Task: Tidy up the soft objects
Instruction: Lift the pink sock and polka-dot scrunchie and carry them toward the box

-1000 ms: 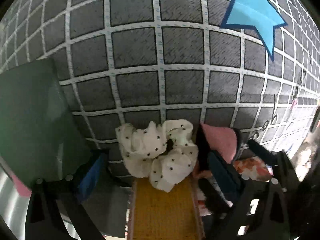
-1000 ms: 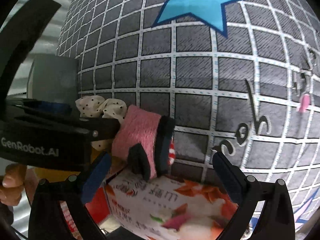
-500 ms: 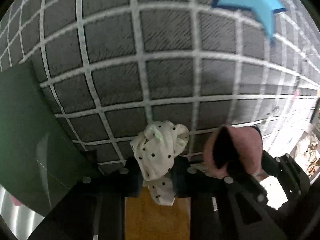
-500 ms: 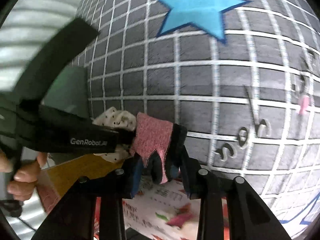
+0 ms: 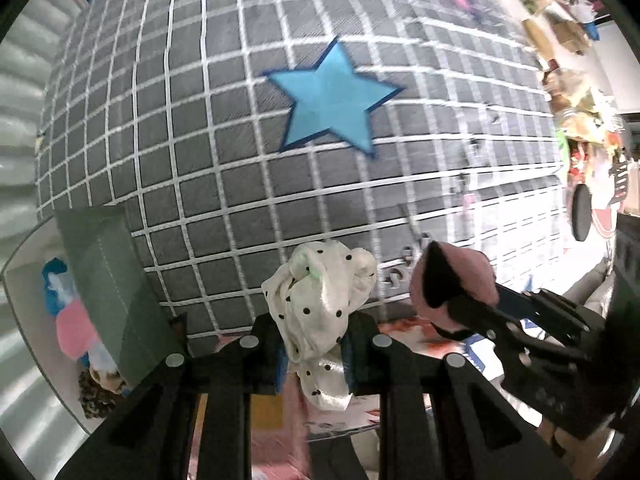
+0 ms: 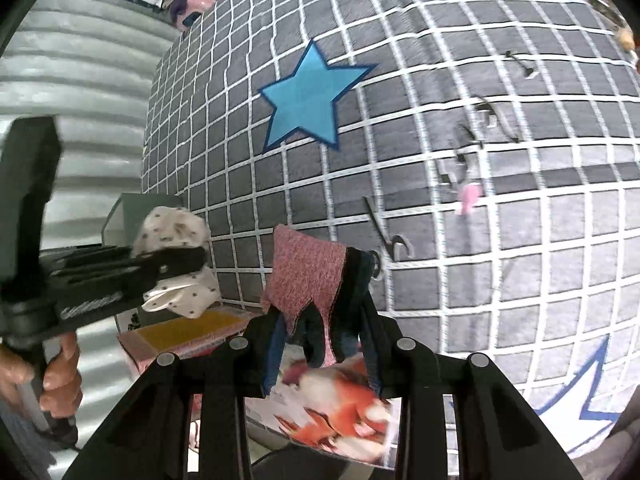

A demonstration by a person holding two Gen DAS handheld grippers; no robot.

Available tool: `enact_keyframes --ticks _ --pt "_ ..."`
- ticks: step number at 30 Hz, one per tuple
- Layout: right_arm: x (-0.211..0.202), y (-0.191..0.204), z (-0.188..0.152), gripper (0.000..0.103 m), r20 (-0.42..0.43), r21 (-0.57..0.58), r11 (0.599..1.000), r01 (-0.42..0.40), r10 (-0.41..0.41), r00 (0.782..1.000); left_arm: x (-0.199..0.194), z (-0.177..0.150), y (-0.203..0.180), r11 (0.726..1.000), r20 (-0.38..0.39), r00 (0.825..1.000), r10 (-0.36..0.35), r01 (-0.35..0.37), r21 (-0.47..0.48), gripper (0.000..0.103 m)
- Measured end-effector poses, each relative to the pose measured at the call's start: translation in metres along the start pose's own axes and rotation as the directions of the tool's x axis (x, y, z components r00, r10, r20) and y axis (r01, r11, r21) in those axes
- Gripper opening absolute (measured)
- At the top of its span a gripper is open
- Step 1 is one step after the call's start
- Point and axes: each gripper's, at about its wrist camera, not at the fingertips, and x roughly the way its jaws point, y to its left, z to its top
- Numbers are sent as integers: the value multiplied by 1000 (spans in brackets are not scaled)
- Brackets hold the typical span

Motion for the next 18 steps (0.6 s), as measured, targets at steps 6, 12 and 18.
enact_keyframes --ticks 6,12,18 --pt "-20 -5 -11 35 19 -20 1000 1 -1 1000 -29 -28 -13 1000 78 997 -13 15 -24 23" --pt "-34 -3 -26 35 14 -61 998 6 -5 1000 -52 -54 -11 998 155 988 -3 13 -68 23" --pt "-52 23 -42 35 48 -101 995 7 -2 999 -75 -71 11 997 228 974 -16 33 -71 23"
